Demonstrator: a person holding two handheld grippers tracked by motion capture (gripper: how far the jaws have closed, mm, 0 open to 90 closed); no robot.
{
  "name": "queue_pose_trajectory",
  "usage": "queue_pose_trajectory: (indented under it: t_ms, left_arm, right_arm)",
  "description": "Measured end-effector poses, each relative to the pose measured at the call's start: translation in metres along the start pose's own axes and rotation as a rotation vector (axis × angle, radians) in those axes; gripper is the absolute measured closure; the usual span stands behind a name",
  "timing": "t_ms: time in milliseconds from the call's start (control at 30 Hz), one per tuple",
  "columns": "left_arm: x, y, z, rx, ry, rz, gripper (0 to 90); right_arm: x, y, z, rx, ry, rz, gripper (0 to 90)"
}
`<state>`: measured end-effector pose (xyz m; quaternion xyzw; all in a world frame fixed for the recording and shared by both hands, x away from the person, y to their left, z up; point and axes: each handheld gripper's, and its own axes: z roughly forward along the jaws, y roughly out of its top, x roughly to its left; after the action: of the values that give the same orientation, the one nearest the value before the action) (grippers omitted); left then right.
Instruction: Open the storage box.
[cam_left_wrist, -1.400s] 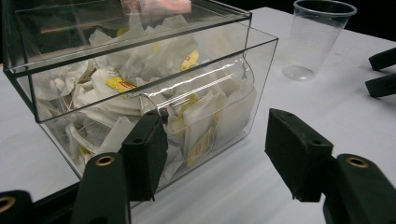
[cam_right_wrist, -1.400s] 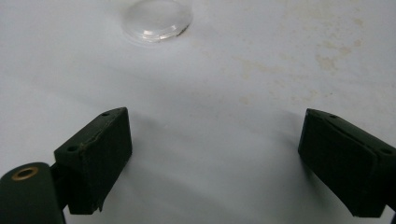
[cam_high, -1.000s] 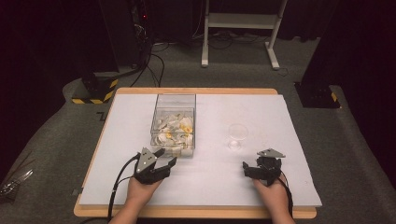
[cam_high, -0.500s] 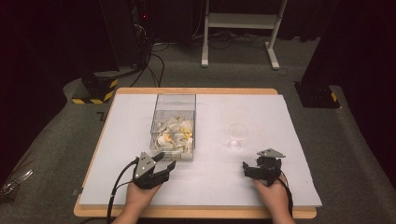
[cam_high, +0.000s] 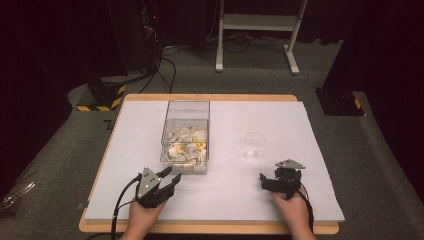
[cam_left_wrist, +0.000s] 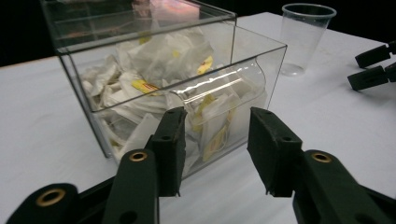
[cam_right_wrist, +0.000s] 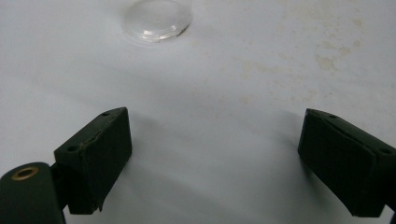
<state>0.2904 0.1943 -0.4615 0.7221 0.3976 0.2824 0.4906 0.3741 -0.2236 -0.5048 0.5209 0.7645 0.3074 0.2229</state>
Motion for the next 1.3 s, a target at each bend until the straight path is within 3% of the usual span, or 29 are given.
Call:
queue_pose_trajectory:
  t_ms: [200,433,967,1300]
  left_arm:
    - [0.007,0.008,-0.011,-0.017,0.038,-0.002,58.0]
    - [0.018,0.017,-0.011,-0.026,0.08,-0.006,60.3]
    - [0.046,0.03,0.013,-0.008,0.146,-0.044,66.5]
    - [0.055,0.027,0.029,0.008,0.155,-0.053,64.4]
  right_arm:
    - [0.0,0.0,0.0,0.0,-0.001,0.0,9.7]
    - [0.0,0.0,0.0,0.0,0.0,0.0,9.8]
    - [0.0,0.0,0.0,0.0,0.0,0.0,9.8]
    - [0.0,0.0,0.0,0.0,0.0,0.0,9.8]
